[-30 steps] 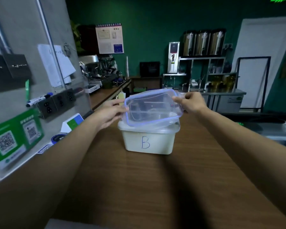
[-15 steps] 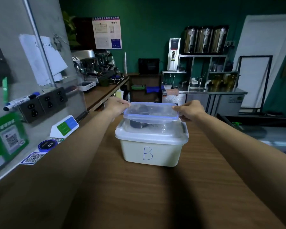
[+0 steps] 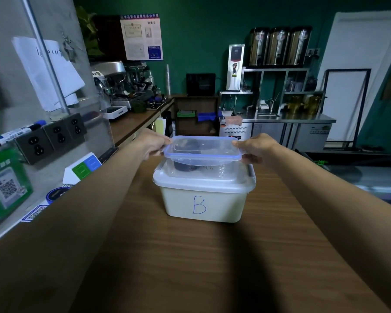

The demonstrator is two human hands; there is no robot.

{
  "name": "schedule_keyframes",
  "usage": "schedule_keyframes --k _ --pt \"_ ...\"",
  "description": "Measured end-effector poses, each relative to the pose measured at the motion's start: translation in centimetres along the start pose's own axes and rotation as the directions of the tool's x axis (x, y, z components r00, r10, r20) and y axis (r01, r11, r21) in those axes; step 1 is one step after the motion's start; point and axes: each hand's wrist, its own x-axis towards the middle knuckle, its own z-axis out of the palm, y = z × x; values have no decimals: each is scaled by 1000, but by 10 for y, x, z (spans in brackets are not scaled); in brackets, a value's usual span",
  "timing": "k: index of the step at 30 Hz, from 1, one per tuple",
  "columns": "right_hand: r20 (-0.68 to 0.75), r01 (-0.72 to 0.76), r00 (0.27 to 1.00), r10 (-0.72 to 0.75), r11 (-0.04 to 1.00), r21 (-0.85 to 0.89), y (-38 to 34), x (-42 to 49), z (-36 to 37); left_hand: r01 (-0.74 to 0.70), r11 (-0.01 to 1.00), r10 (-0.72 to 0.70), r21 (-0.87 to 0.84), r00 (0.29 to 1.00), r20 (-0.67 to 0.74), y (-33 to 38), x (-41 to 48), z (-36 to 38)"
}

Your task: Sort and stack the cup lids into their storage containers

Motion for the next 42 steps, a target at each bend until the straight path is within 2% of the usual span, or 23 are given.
schedule_keyframes --k 2,6,9,18,21,24,26,27,29,31,32,36,40,42 --pt "-27 36 999 -37 999 -32 0 -1 2 20 999 -18 45 999 -28 2 -6 -1" --pt "-159 147 965 -210 930 -338 0 -4 4 -59 957 96 285 988 -117 6 -14 2" --pt "-173 145 959 -224 913 -382 -3 -5 8 -77 923 133 377 983 -126 8 -18 4" --pt "-220 72 968 -123 971 -226 1 3 11 -40 984 67 173 986 -152 -1 -17 7" --pt "-174 87 977 -125 973 -212 3 -1 8 -139 942 192 306 969 -152 -1 -22 9" --pt "-169 127 963 -210 907 -402 2 -5 3 -259 845 344 468 933 -104 4 -31 2" --pt "-215 192 911 -353 822 -535 2 -15 -1 -340 784 439 519 895 -78 6 -37 -4" --pt "-189 291 865 -465 772 -566 2 -20 -2 -414 747 501 521 865 -31 8 -43 -6" --pt "40 542 765 -643 609 -579 1 -31 -1 -553 655 546 515 818 183 10 -55 -7" --pt "303 668 707 -639 463 -582 3 -37 2 -604 593 479 533 796 369 9 -64 -5" --pt "366 682 704 -608 435 -588 7 -37 3 -614 575 467 541 789 400 7 -67 -3" --pt "390 703 695 -604 458 -544 17 -42 2 -613 570 549 547 779 302 -7 -69 3" --pt "343 693 657 -671 359 -625 29 -42 8 -636 533 585 558 754 299 -22 -65 11" --pt "297 696 639 -709 371 -615 39 -40 14 -643 506 620 575 735 276 -29 -64 14"
